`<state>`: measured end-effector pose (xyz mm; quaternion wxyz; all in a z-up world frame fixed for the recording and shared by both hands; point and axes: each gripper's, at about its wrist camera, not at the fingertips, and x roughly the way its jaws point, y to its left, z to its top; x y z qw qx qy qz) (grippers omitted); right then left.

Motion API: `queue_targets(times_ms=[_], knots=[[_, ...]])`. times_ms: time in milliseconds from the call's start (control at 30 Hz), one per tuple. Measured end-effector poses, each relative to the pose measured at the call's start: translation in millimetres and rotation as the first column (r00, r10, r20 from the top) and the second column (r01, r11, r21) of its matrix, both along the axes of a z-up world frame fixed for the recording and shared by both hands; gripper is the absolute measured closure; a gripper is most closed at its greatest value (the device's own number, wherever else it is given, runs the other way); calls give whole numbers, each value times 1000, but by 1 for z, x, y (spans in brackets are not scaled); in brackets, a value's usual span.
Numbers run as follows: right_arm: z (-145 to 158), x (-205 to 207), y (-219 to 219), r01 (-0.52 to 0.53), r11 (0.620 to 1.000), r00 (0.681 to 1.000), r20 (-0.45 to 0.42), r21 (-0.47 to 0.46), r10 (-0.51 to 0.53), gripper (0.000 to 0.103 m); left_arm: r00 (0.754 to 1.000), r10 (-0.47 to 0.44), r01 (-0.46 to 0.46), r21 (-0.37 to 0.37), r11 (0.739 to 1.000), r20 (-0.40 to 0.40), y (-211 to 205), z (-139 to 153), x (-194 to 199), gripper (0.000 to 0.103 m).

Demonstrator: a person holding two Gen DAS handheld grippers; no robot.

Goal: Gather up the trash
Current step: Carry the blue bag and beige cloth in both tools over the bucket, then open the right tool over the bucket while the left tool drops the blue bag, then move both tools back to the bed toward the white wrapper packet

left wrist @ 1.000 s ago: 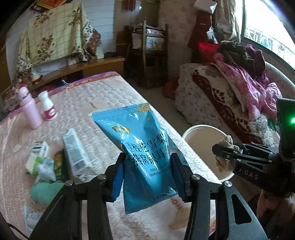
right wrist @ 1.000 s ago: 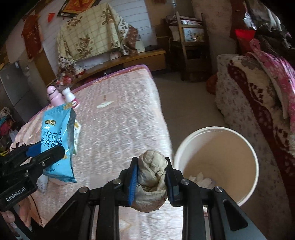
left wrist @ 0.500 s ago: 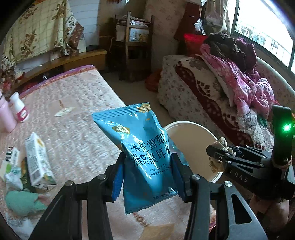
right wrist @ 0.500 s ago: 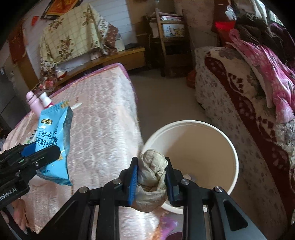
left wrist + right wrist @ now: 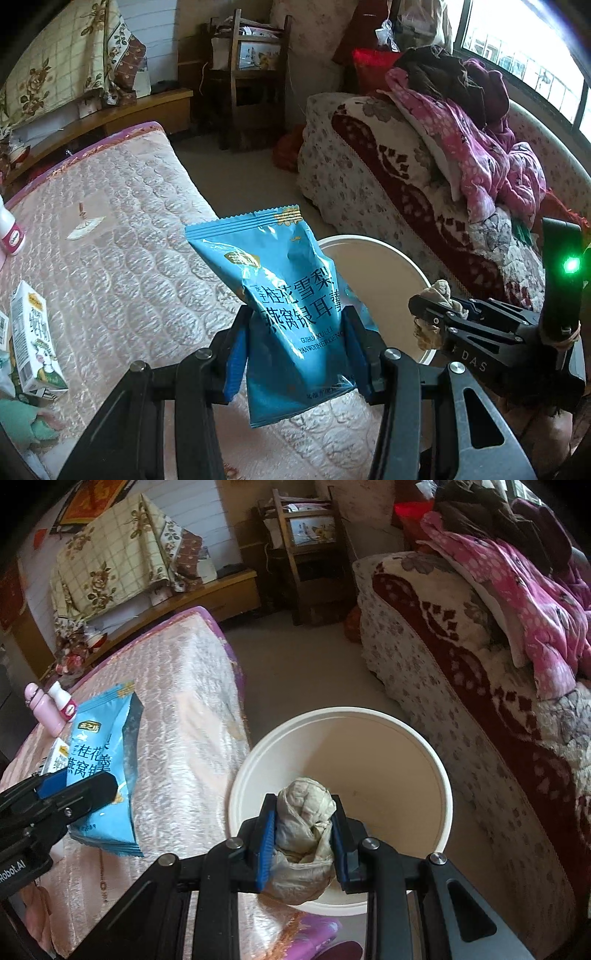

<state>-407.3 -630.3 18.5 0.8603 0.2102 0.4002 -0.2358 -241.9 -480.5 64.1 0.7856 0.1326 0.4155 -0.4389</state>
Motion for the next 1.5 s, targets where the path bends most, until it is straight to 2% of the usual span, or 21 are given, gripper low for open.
queue_targets(times_ms=[400, 467, 500, 533, 567, 600, 667, 767, 1033, 1233, 1500], knots=[[-15, -3, -24, 52, 999, 999, -11, 13, -52, 72, 995, -41, 40, -13, 999, -89, -31, -19, 5, 52], [-18, -4, -30, 71, 997, 997, -7, 27, -71, 69, 993, -35, 33, -17, 999, -111, -33, -23, 7, 43], [-19, -4, -32, 80, 996, 997, -9, 31, -80, 65, 992, -34, 32, -24, 999, -124, -32, -24, 8, 37], [-21, -5, -35, 86, 995, 996, -7, 40, -86, 43, 990, -32, 27, -34, 999, -138, -31, -25, 9, 34], [-22, -5, -37, 90, 995, 996, -2, 50, -90, 27, 988, -27, 21, -41, 999, -151, -29, -26, 10, 33], [-23, -7, -38, 95, 994, 995, 13, 58, -96, 15, 988, -23, 17, -39, 999, -155, -28, -26, 11, 33], [-22, -11, -39, 109, 992, 993, 42, 67, -112, 15, 988, -19, 14, -34, 999, -151, -26, -26, 11, 33], [-24, -10, -39, 109, 991, 994, 25, 73, -111, 15, 991, -8, 5, -26, 1000, -133, -18, -22, 10, 33], [-19, -6, -17, 70, 997, 998, 5, 32, -70, 15, 999, 49, -49, 11, 999, -17, 14, -5, 6, 33], [-9, 2, 7, 26, 999, 1000, 17, 30, -27, 15, 992, 97, -99, 26, 995, 77, 48, 9, 5, 33], [17, 23, 53, -72, 997, 996, 52, 7, 72, 15, 978, 178, -179, 0, 984, 109, 108, 32, 13, 33]])
